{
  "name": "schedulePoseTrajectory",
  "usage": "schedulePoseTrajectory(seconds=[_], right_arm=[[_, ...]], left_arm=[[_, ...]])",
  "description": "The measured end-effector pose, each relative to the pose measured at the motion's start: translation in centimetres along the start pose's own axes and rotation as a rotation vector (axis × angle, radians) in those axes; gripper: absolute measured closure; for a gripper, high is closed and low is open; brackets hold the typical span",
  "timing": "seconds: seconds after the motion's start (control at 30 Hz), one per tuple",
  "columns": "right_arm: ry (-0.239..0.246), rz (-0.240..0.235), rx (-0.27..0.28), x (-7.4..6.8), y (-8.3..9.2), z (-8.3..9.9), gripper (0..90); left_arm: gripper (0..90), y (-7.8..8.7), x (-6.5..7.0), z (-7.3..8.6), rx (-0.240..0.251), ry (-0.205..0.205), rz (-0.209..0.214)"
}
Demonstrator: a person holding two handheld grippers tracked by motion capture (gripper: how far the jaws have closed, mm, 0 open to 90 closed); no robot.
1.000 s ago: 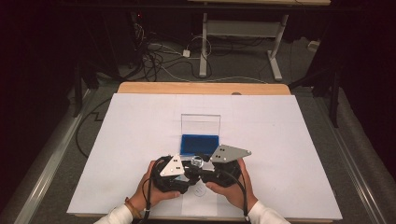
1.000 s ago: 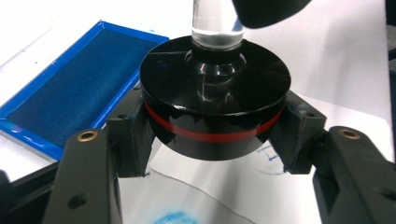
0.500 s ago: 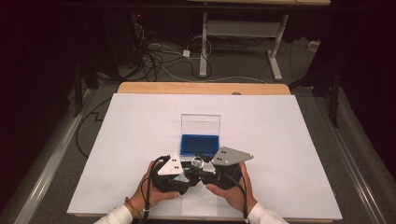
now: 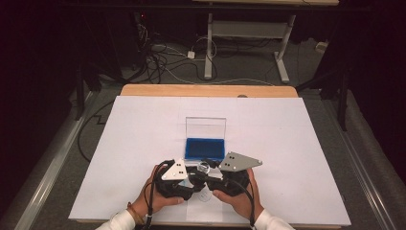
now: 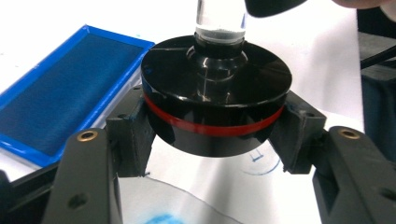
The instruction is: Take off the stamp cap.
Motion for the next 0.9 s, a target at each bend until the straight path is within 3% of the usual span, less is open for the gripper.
schedulePoseTrajectory(seconds=[0.23,0.43,0.6,0.63,0.77,0.9], right_arm=[[-0.004,0.011,0.013,-0.14,0.02,-0.01,57.2],[-0.017,0.002,0.006,-0.20,0.08,0.17,57.2],[-0.007,0.012,0.001,-0.40,0.03,0.21,57.2],[-0.040,-0.006,0.009,-0.12,0.14,0.26,57.2],[-0.082,-0.027,0.038,0.25,0.61,0.19,57.3],[-0.080,-0.026,0.038,0.28,0.74,0.12,57.3]], left_arm=[[36.7,0.00,0.11,0.09,0.000,0.019,0.040],[36.7,0.05,-0.03,0.18,-0.023,-0.016,0.008],[36.6,0.03,-0.04,0.21,-0.018,-0.012,0.020],[36.7,0.12,-0.06,0.21,-0.011,-0.015,0.021],[36.7,0.75,0.03,-0.05,0.011,-0.060,-0.007],[36.8,0.69,0.12,-0.10,-0.003,-0.070,-0.014]])
Point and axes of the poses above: each handheld gripper's, and its own axes: y roughly backward along the jaws, z roughly out of its underside, x roughly to its right, the point moved 6 cm from there along -y, roughly forward along the jaws, and after that the axes turned 13 degrees about y, right-handed, at the moved point
